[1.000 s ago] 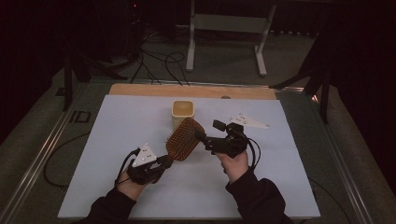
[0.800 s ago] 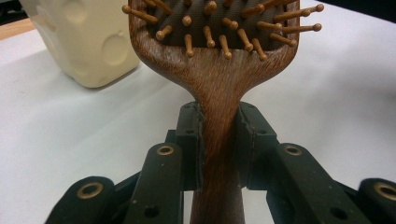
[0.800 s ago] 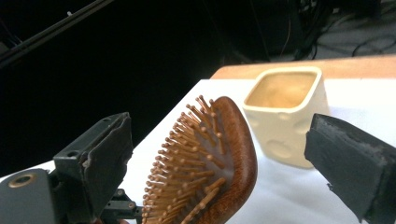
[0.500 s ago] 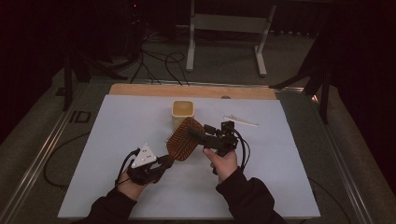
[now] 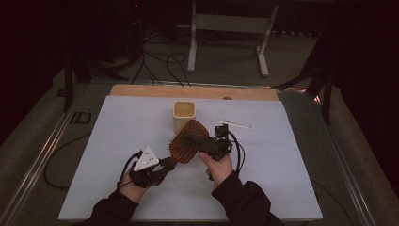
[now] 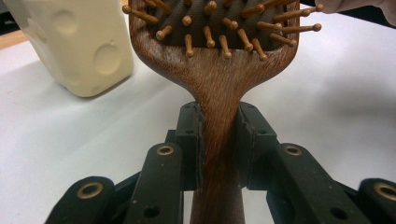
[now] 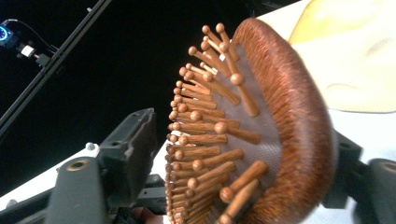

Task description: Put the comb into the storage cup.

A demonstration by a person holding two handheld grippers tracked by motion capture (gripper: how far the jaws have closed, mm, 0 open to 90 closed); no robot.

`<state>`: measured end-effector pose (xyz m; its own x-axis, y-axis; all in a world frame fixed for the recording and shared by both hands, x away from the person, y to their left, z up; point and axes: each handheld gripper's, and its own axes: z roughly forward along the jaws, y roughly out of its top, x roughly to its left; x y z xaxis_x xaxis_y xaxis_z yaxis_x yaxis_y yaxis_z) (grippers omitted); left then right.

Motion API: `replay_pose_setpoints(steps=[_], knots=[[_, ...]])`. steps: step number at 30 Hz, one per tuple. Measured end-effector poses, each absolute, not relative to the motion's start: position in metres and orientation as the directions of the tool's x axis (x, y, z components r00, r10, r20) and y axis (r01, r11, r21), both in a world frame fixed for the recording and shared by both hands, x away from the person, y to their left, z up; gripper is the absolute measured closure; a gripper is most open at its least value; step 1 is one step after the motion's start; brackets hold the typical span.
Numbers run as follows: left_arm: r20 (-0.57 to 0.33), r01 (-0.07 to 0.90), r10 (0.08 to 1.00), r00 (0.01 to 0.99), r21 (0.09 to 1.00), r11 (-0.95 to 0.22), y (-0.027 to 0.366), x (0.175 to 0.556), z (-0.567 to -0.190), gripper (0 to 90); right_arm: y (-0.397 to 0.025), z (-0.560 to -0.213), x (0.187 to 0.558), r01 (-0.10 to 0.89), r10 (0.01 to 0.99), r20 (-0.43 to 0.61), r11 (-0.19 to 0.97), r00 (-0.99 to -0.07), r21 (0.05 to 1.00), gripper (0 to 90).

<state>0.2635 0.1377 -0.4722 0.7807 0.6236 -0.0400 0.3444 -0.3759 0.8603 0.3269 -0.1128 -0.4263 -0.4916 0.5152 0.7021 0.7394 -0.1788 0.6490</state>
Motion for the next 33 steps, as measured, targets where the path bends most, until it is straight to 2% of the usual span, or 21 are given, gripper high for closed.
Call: replay_pose_setpoints(steps=[3,10,24,25,28,30,31,33], knots=[[-0.037,0.343,0.625,0.78,0.86,-0.377,0.137,0.263,-0.472,73.8,-0.111,-0.427,0.326,0.745,0.511,0.704,-0.17,-0.493,0.645,38.2],[-0.046,0.344,0.614,0.788,0.86,-0.378,0.137,0.264,-0.474,73.8,-0.115,-0.43,0.326,0.769,0.479,0.737,-0.179,-0.476,0.613,46.0],[-0.087,0.366,0.599,0.796,0.858,-0.361,0.135,0.267,-0.473,72.7,-0.114,-0.422,0.318,0.712,0.514,0.675,-0.162,-0.53,0.683,51.8],[-0.092,0.37,0.602,0.793,0.858,-0.356,0.136,0.267,-0.472,71.6,-0.114,-0.421,0.318,0.711,0.516,0.67,-0.156,-0.534,0.686,51.9],[-0.089,0.374,0.609,0.788,0.855,-0.36,0.135,0.268,-0.47,58.4,-0.113,-0.42,0.318,0.696,0.522,0.652,-0.144,-0.55,0.703,51.9],[-0.106,0.39,0.614,0.782,0.851,-0.351,0.135,0.269,-0.47,54.4,-0.112,-0.417,0.317,0.686,0.53,0.637,-0.136,-0.559,0.715,51.9],[-0.109,0.398,0.619,0.778,0.848,-0.35,0.136,0.27,-0.47,49.4,-0.112,-0.415,0.317,0.679,0.532,0.629,-0.13,-0.567,0.722,51.9],[-0.124,0.408,0.623,0.772,0.849,-0.336,0.137,0.27,-0.47,46.6,-0.113,-0.412,0.317,0.666,0.542,0.612,-0.123,-0.576,0.736,51.9]])
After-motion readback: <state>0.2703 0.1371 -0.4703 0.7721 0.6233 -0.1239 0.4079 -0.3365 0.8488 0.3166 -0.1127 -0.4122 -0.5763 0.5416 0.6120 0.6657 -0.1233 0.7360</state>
